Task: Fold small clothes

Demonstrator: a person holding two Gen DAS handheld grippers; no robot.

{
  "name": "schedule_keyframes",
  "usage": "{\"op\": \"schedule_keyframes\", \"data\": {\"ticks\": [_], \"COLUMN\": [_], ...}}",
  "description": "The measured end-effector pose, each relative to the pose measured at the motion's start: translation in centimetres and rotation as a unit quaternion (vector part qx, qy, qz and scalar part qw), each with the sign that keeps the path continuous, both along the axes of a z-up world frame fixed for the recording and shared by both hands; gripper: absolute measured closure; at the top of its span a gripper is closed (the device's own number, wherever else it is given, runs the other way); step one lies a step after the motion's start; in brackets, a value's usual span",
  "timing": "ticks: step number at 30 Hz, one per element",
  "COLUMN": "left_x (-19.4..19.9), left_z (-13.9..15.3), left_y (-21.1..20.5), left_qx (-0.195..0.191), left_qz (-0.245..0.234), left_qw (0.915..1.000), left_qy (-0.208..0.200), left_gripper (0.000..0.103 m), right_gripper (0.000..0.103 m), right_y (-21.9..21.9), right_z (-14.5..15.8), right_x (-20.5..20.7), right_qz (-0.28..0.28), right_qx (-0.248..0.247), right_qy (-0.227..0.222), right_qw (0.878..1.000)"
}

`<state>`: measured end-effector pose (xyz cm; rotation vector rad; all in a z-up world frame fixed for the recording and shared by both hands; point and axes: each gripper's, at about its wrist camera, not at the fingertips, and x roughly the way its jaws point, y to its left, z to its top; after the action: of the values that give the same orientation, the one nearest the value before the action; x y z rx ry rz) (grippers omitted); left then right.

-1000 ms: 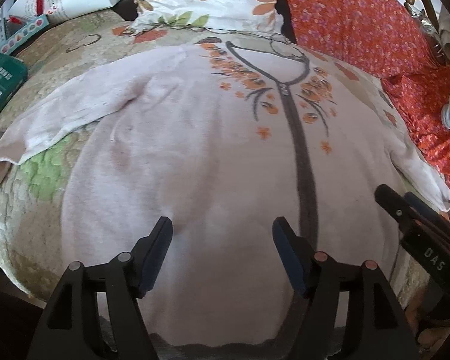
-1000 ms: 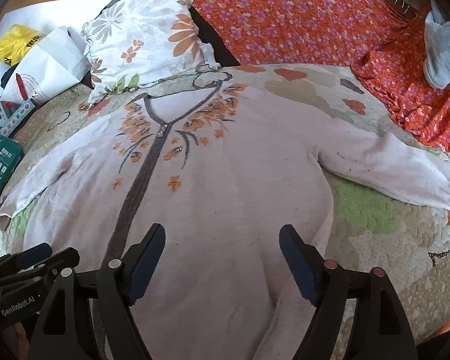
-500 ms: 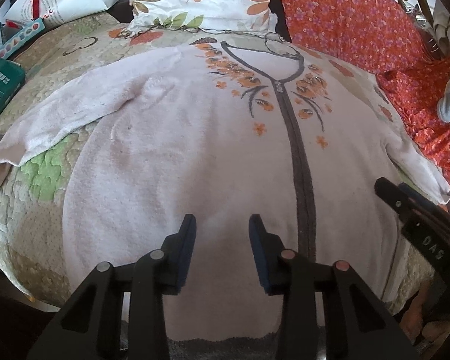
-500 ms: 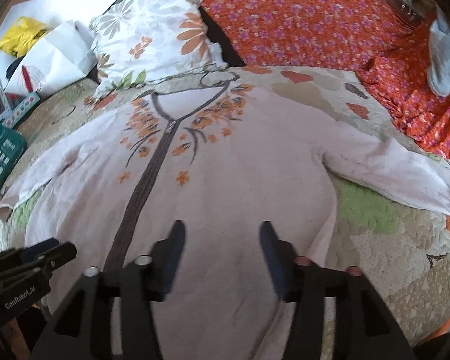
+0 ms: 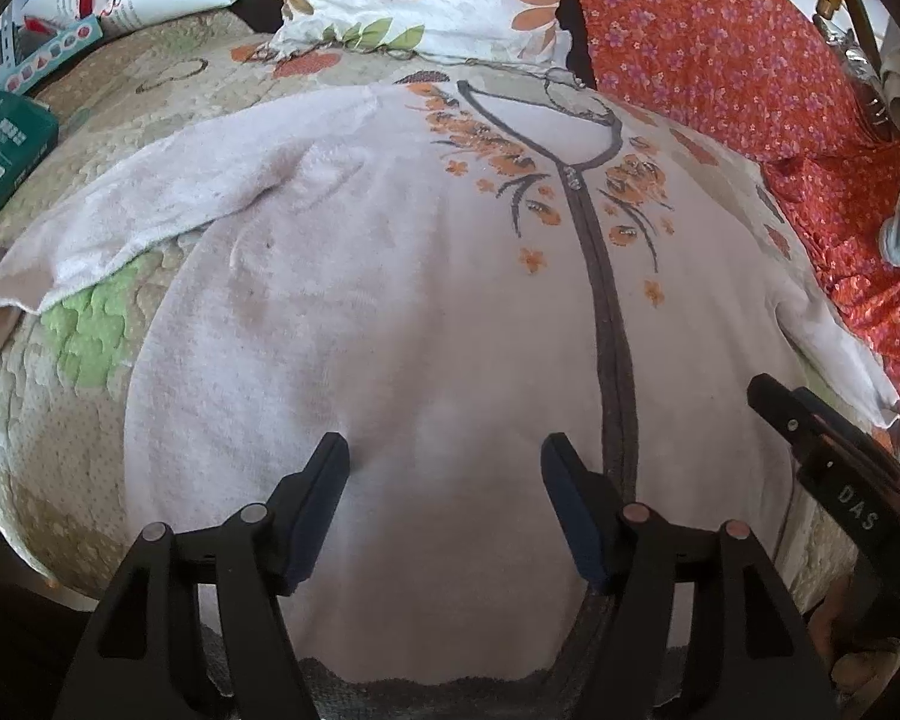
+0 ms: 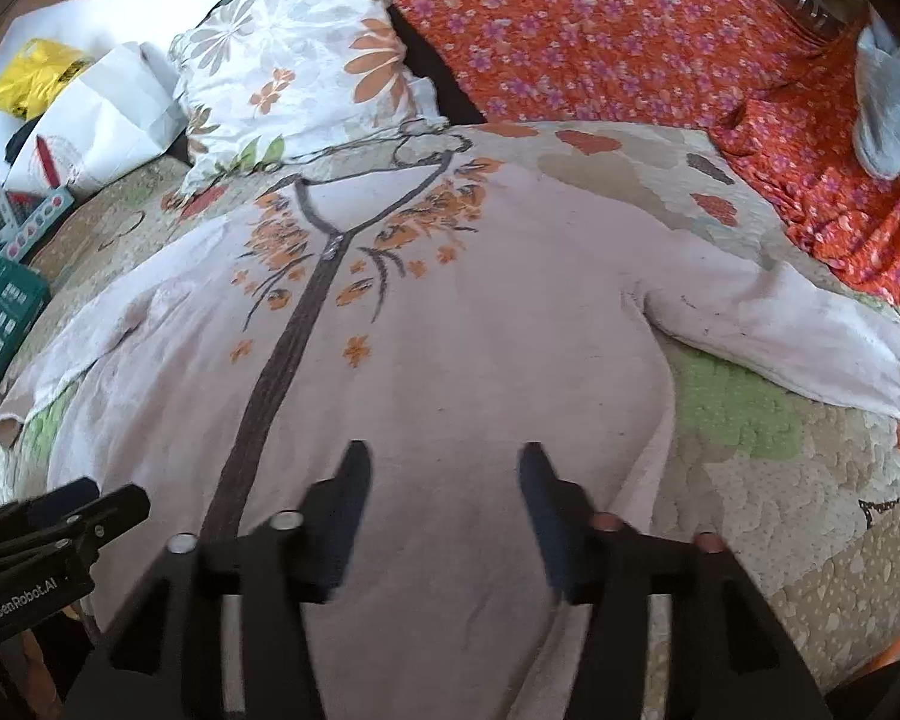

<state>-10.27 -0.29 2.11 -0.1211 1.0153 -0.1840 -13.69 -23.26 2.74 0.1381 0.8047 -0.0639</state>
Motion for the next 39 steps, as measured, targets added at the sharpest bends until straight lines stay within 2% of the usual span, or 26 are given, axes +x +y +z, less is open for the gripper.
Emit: {"op": "schedule_keyframes", "data": {"ticks": [3,5,7,8,12,14,15,16,18,23,26,28,32,36,39], "left_x": [0.0,-0.1,-0.2,-0.2,-0.1,-0.1,0.0,0.0,0.1,-0.1,-0.1,-0.1,-0.2,-0.2,-0.3], "left_z": [-0.2,0.0,0.1,0.0,-0.5,-0.4,-0.4,-0.4,-0.4,-0.2,-0.1,-0.1,0.5,0.9,1.0], "left_y": [0.0,-0.1,-0.5,-0.7,-0.8,-0.6,-0.5,-0.4,-0.3,-0.4,-0.4,-0.4,-0.2,0.1,0.4], "left_qx": [0.002,0.007,0.005,0.008,0.01,0.01,0.01,0.008,-0.002,-0.001,-0.005,-0.007,-0.013,-0.021,-0.026], "left_qz": [0.002,-0.003,-0.017,-0.022,-0.021,-0.016,-0.014,-0.011,-0.009,-0.013,-0.015,-0.015,-0.014,-0.013,-0.01], "left_qw": [1.0,1.0,0.9998,0.9997,0.9997,0.9998,0.9998,0.9999,0.9999,0.9998,0.9998,0.9998,0.9998,0.9997,0.9996], "left_qy": [0.003,-0.005,-0.006,-0.003,0.01,0.008,0.009,0.01,0.012,0.011,0.011,0.012,0.009,0.005,0.005], "left_gripper": [0.034,0.04,0.077,0.08,0.081,0.08,0.075,0.063,0.054,0.049,0.044,0.038,0.032,0.031,0.031], "right_gripper": [0.037,0.037,0.037,0.037,0.037,0.037,0.037,0.037,0.037,0.034,0.033,0.029,0.027,0.027,0.027], "right_y": [-0.4,-0.5,-0.4,-0.4,-0.6,-0.9,-1.2,-1.5,-2.2,-4.4,-6.4,-7.9,-10.9,-10.3,-8.2], "right_z": [-0.1,-0.2,-0.3,-0.3,-0.1,-0.1,0.0,0.1,0.2,0.7,1.2,1.4,0.8,-0.8,-1.4], "right_x": [0.1,0.2,0.2,0.2,0.2,0.2,0.2,0.2,0.1,-0.1,-0.6,-1.0,-1.8,-2.6,-3.7], "right_qz": [-0.008,-0.009,-0.008,-0.007,-0.01,-0.015,-0.018,-0.022,-0.032,-0.062,-0.092,-0.113,-0.147,-0.114,-0.073], "right_qx": [0.008,0.009,0.012,0.012,0.01,0.012,0.012,0.014,0.015,0.022,0.02,0.022,0.042,0.053,0.03], "right_qy": [0.003,0.007,0.01,0.01,0.007,0.007,0.007,0.007,0.006,0.005,0.002,0.003,0.026,0.07,0.088], "right_qw": [1.0,1.0,1.0,1.0,1.0,1.0,1.0,1.0,0.999,0.998,0.996,0.993,0.988,0.99,0.993]}}
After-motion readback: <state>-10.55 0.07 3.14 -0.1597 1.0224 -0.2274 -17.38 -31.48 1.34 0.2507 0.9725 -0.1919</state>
